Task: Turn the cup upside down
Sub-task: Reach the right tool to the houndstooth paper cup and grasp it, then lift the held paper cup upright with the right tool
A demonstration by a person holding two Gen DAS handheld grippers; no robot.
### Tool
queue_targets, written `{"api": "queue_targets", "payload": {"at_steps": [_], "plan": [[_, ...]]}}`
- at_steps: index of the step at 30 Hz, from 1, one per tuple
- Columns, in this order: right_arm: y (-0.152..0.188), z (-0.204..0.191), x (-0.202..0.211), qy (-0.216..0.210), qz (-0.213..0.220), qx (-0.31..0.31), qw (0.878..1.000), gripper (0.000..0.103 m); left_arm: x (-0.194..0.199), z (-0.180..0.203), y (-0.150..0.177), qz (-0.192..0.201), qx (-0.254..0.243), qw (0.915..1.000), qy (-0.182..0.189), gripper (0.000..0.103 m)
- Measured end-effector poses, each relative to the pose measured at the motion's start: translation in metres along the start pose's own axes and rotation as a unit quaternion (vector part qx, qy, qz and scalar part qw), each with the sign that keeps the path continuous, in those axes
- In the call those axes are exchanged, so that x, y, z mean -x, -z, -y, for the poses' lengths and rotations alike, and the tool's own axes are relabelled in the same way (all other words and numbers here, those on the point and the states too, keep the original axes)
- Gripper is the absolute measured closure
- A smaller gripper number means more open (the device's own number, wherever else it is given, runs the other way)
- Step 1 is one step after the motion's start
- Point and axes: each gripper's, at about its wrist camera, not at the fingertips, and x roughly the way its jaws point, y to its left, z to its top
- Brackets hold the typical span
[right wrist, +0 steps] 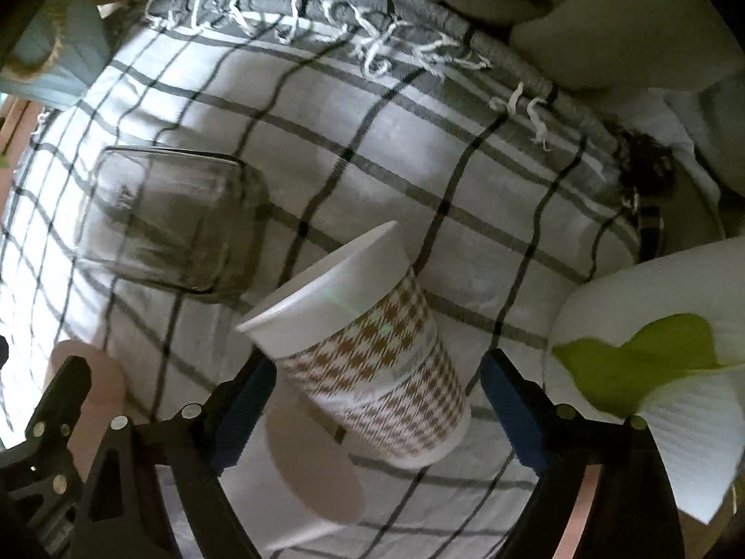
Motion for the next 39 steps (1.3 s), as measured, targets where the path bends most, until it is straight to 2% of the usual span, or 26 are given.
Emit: {"api": "queue_targets", "payload": {"at_steps": [1, 3, 8, 9, 12, 17, 24, 33, 39], "plan": [[-0.001, 0.001, -0.002, -0.001, 0.000, 0.000, 1.000, 0.016, -0.001, 0.001, -0.001, -0.002, 0.000, 1.0000, 0.000, 0.000], [-0.003, 0.002, -0.005, 0.000, -0.001, 0.001, 1.000, 0.025, -0.005, 0.002, -0.002, -0.006, -0.001, 1.0000, -0.001, 0.000], [-0.003, 0.006, -0.011, 0.005, 0.007, 0.002, 1.000, 0.029, -0.008, 0.001, -0.003, -0.006, -0.002, 1.0000, -0.003, 0.000], [-0.002, 0.006, -0.010, 0.007, 0.009, 0.003, 1.000, 0.034, -0.007, 0.000, -0.002, -0.005, -0.003, 1.0000, -0.002, 0.000], [0.000, 0.004, -0.002, 0.015, 0.019, 0.007, 1.000, 0.037, -0.002, -0.002, -0.002, 0.001, -0.007, 1.0000, 0.001, 0.000], [0.000, -0.007, 0.018, 0.024, 0.038, 0.007, 0.999, 0.039, 0.014, -0.013, -0.002, 0.016, -0.006, 0.9998, 0.011, 0.000], [0.005, -0.025, 0.057, 0.008, 0.057, 0.005, 0.998, 0.039, 0.036, -0.044, -0.002, 0.043, 0.006, 0.9990, 0.014, 0.000], [0.045, -0.067, 0.085, 0.004, 0.082, -0.012, 0.997, 0.039, 0.064, -0.084, 0.016, 0.088, -0.011, 0.9958, 0.023, 0.000], [0.074, -0.080, 0.114, -0.007, 0.114, -0.053, 0.992, 0.039, 0.082, -0.105, 0.027, 0.127, -0.045, 0.9905, 0.028, 0.000]]}}
